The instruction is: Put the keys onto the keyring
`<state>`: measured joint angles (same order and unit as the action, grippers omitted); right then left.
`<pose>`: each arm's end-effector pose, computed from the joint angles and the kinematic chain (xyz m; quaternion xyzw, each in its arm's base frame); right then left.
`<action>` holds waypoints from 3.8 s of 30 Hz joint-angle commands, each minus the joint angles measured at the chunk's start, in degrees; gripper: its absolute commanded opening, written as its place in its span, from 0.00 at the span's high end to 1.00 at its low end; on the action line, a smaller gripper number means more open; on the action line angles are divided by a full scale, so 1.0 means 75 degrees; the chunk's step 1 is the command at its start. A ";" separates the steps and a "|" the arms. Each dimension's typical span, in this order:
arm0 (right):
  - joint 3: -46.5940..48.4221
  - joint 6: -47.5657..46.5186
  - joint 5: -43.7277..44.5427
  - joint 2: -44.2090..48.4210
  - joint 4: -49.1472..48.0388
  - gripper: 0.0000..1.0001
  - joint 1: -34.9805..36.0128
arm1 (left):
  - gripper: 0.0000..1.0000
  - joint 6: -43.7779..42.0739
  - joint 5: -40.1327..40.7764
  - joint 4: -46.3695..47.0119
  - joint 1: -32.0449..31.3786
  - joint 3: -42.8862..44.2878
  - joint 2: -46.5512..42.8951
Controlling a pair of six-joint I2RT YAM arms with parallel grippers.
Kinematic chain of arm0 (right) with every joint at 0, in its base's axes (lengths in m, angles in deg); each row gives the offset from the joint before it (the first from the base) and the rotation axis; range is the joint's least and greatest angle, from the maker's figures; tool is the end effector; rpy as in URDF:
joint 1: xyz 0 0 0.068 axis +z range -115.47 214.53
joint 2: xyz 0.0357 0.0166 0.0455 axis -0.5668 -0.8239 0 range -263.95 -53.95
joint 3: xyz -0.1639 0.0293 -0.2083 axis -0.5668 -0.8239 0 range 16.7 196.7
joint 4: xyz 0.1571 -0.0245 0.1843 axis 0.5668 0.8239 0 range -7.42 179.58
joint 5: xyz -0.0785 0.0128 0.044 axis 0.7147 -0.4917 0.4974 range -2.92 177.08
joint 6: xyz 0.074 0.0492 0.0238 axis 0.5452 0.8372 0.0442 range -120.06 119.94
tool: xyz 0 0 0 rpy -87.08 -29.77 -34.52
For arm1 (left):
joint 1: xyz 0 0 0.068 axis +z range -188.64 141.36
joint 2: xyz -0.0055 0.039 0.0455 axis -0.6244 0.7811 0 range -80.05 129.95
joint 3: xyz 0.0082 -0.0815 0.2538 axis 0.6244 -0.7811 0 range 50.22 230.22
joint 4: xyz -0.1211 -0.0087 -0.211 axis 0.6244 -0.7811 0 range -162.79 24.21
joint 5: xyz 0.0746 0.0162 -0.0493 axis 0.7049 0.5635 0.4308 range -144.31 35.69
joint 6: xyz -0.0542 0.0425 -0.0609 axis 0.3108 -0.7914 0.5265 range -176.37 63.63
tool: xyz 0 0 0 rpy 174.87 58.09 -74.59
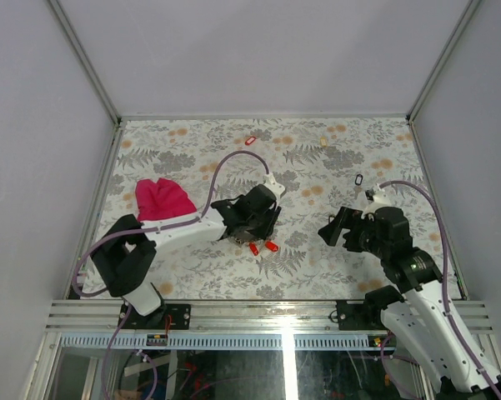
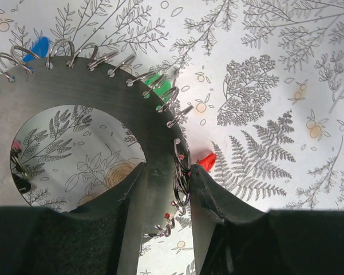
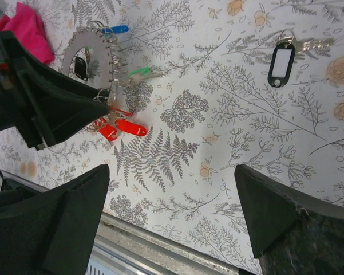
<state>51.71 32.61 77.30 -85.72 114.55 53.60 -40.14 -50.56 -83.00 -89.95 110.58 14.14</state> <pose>0.1457 0.0653 0.2471 0.0583 0.8564 0.2875 0.4248 0.2281 -0.2761 0.1732 0.2736 0.9017 -0.1596 0.2942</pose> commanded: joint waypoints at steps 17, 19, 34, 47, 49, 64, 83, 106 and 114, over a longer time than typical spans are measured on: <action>-0.1528 0.2199 -0.1938 -0.1457 -0.3953 0.13 -0.0026 | 1.00 -0.1133 -0.0936 0.1094 -0.0942 -0.1157 -0.1783; -0.1673 0.2349 -0.2265 -0.1698 -0.4403 0.14 -0.0025 | 1.00 -0.1175 -0.1097 0.1254 -0.0997 -0.1281 -0.1945; -0.1691 0.2048 -0.3839 -0.3310 -0.5794 0.21 -0.0033 | 1.00 -0.1672 -0.1825 0.1347 -0.1552 -0.1219 -0.1968; -0.1592 0.2132 -0.4856 -0.4359 -0.6590 0.38 -0.0012 | 1.00 -0.1945 -0.1923 0.1087 -0.1897 -0.0965 -0.1872; -0.1585 0.2119 -0.5001 -0.4472 -0.6628 0.41 -0.0020 | 1.00 -0.1996 -0.1901 0.1018 -0.1932 -0.0939 -0.1862; -0.1903 0.2743 -0.5721 -0.4713 -0.7723 0.95 -0.0012 | 0.97 -0.2230 -0.1563 0.0678 -0.2043 -0.0801 -0.1944; -0.1760 0.3751 -0.1707 -0.0139 -0.4274 1.00 0.0024 | 0.28 -0.0777 -0.0457 0.2599 -0.2058 -0.1082 -0.2735; -0.1558 0.4125 -0.1912 0.0288 -0.4041 1.00 0.0041 | 0.24 -0.1697 -0.0513 0.1642 -0.2346 0.0433 -0.1052; -0.1541 0.4246 -0.1883 0.0451 -0.3999 1.00 0.0042 | 0.48 -0.1824 -0.0422 0.1305 -0.2415 0.0782 -0.0681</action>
<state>37.00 62.51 64.97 -83.49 88.45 53.64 -52.14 -55.15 -72.70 -107.39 113.79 8.61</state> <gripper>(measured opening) 0.040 0.588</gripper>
